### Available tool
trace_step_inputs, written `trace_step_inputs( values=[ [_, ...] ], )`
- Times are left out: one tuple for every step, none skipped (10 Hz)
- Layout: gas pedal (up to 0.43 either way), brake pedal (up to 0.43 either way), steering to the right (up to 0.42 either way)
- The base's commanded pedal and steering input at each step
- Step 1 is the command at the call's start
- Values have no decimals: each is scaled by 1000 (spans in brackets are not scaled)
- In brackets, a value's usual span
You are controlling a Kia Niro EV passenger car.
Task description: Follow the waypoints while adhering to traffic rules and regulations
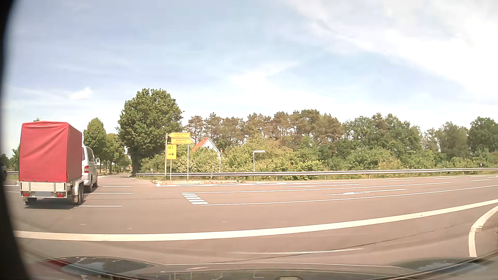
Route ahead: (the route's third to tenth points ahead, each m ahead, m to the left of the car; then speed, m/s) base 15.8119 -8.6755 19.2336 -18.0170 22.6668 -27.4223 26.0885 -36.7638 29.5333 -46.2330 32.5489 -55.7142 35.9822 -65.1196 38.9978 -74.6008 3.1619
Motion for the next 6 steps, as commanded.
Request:
trace_step_inputs(
  values=[
    [0,207,207],
    [0,220,207],
    [0,226,207],
    [0,232,207],
    [0,244,207],
    [0,256,207]
  ],
)
